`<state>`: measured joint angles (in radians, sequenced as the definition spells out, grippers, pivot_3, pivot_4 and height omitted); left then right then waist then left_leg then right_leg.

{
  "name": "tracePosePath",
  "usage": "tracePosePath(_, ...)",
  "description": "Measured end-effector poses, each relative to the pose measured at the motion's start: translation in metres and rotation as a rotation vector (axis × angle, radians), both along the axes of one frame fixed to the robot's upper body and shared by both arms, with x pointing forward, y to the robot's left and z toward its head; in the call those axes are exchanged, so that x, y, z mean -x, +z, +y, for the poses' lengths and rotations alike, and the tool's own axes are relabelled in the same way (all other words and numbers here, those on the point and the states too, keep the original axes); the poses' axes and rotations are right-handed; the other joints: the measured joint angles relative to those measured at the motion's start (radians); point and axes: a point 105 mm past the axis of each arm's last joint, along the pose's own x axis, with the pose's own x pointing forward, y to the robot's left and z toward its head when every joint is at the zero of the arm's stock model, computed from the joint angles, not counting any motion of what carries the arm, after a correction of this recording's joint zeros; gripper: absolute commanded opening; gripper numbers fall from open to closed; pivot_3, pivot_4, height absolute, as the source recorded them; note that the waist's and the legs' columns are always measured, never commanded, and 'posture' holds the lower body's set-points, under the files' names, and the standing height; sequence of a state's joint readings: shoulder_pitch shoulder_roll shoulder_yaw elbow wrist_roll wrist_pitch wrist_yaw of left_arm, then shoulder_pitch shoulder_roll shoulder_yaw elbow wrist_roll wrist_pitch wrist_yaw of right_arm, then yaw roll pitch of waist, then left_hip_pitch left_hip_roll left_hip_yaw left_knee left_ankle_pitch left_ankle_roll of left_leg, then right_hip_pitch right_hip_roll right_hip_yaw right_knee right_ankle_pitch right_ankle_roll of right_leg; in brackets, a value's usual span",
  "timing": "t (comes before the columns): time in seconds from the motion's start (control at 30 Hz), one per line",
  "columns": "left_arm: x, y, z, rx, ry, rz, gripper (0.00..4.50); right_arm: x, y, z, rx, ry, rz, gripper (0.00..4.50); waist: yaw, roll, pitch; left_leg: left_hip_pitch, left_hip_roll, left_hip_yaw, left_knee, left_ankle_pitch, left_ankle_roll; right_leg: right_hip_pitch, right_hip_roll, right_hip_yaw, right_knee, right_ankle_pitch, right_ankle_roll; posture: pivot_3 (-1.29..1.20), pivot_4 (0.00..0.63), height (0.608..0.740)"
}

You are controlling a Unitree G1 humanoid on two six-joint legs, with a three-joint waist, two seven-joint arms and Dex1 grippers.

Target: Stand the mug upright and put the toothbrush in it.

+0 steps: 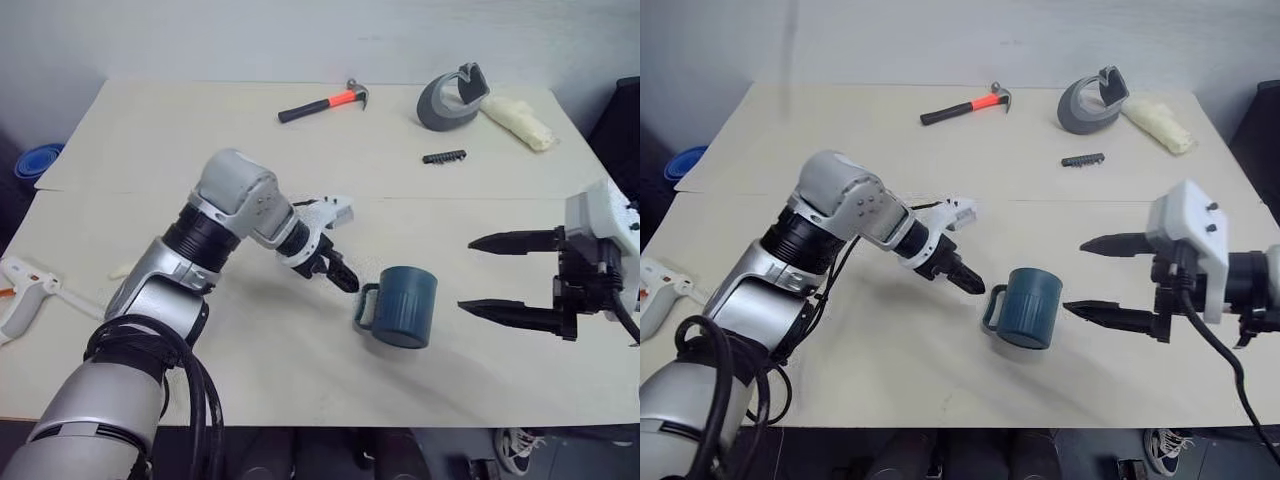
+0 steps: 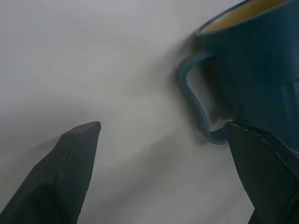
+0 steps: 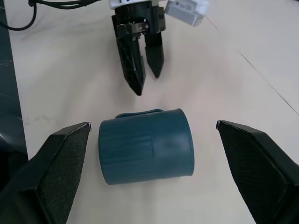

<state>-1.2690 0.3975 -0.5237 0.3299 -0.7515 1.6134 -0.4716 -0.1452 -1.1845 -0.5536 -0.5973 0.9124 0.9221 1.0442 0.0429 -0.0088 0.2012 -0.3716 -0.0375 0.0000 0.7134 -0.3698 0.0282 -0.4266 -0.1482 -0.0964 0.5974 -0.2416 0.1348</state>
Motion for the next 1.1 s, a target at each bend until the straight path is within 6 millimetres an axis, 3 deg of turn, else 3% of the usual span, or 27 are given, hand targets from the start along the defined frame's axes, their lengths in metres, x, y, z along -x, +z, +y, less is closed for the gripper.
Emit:
tracePosePath(0.7, 0.012, -0.013, -0.048, -0.029, -0.060, 0.028, 4.47, 0.003, -0.010, -0.016, -0.011, -0.129, -0.033, 4.50, 0.027, 0.002, -0.001, 0.003, -0.001, -0.002, 0.002, 0.000, 0.000, 0.007, -0.001, -0.001, -0.004, 0.002, 0.003, 0.00, 0.150, 0.740)
tracePosePath(0.8, 0.012, -0.016, -0.049, -0.048, -0.066, 0.014, 3.89, 0.003, -0.009, -0.016, -0.014, -0.133, -0.044, 4.50, 0.028, 0.003, -0.002, 0.005, -0.001, -0.004, 0.002, 0.000, 0.000, 0.010, -0.001, -0.003, -0.006, 0.002, 0.003, 0.00, 0.150, 0.740)
tracePosePath(1.1, 0.011, -0.027, -0.057, -0.111, -0.076, -0.038, 1.34, 0.002, -0.009, -0.016, -0.030, -0.140, -0.059, 4.50, 0.036, 0.004, -0.003, 0.011, 0.000, -0.006, 0.001, -0.001, 0.000, 0.018, -0.002, -0.005, -0.008, 0.002, 0.003, 0.00, 0.150, 0.740)
